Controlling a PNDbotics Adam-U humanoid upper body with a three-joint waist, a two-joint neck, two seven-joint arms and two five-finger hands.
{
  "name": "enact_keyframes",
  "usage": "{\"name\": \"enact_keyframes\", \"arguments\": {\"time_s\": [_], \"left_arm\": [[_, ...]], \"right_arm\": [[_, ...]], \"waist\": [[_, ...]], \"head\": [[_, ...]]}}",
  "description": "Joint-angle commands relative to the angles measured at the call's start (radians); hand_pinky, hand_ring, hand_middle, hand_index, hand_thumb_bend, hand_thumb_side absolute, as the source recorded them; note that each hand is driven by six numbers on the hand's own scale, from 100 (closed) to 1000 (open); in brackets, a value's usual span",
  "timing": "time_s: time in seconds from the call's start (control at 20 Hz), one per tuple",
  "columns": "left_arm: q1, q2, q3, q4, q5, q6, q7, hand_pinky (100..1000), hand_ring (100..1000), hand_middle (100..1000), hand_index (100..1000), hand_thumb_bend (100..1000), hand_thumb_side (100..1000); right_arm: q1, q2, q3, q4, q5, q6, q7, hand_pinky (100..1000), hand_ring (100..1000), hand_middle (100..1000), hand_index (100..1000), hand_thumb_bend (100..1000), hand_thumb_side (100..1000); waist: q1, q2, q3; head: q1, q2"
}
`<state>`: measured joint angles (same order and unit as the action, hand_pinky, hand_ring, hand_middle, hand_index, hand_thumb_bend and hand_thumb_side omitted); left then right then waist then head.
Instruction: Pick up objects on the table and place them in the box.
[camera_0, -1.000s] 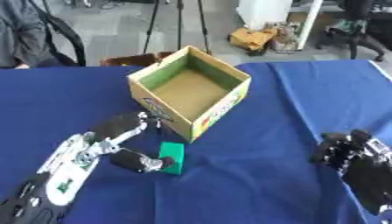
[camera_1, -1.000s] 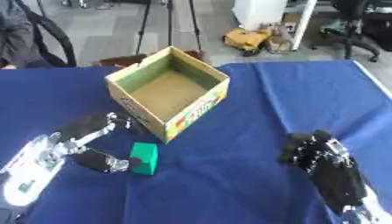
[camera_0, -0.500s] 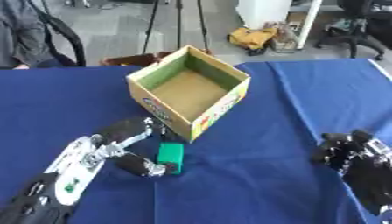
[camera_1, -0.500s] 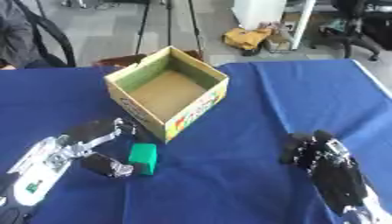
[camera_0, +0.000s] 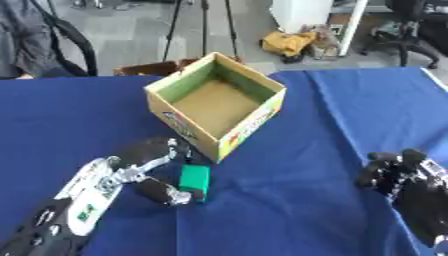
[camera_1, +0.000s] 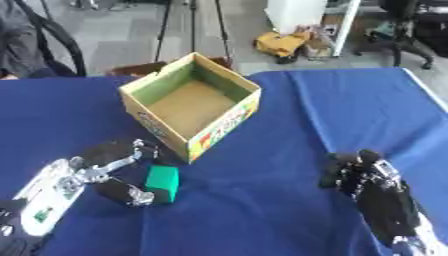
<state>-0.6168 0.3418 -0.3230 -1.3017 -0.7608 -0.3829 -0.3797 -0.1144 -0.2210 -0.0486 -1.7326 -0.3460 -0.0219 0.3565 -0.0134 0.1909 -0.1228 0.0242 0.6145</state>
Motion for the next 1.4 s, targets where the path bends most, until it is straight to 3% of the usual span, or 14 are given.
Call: {"name": "enact_keyframes", "arguments": {"time_s": [0.05,0.35,0.55,0.9,1.0,1.4], "left_arm": [[-0.015,0.002,0.002,-0.006,-0.017,-0.001,0.012,662,813,579,768,488,734],[-0.019,-0.004,0.003,0.001,-0.034,-0.001,0.025,662,813,580,769,486,725],[-0.021,-0.005,0.002,0.006,-0.040,-0.004,0.022,643,791,555,766,420,638],[-0.022,-0.005,0.000,0.015,-0.050,-0.001,0.008,514,647,392,625,100,267],[-0.022,-0.004,0.000,0.019,-0.055,0.002,0.002,489,627,372,605,100,184],[-0.022,0.005,0.008,0.013,-0.048,0.014,0.014,374,541,266,515,100,226]], "right_arm": [[-0.011,-0.008,-0.002,-0.011,0.001,-0.002,0.003,643,582,565,747,100,922],[-0.010,-0.008,-0.002,-0.010,0.002,-0.001,0.003,644,582,565,747,100,923],[-0.011,-0.008,-0.003,-0.010,0.002,-0.001,0.003,643,582,565,747,100,923],[-0.011,-0.008,-0.003,-0.010,0.003,0.000,0.003,643,582,565,747,100,925],[-0.011,-0.008,-0.003,-0.009,0.003,0.000,0.003,643,582,564,747,100,925],[-0.011,-0.009,-0.004,-0.008,0.003,0.001,0.003,643,582,564,747,100,923]], "waist": [[0.001,-0.011,-0.002],[0.002,-0.012,-0.004],[0.004,-0.012,-0.005],[0.005,-0.012,-0.007],[0.006,-0.012,-0.008],[0.009,-0.015,-0.008]], "head": [[0.001,-0.003],[0.001,-0.004],[0.000,-0.005],[-0.001,-0.005],[-0.002,-0.005],[-0.006,-0.006]]}}
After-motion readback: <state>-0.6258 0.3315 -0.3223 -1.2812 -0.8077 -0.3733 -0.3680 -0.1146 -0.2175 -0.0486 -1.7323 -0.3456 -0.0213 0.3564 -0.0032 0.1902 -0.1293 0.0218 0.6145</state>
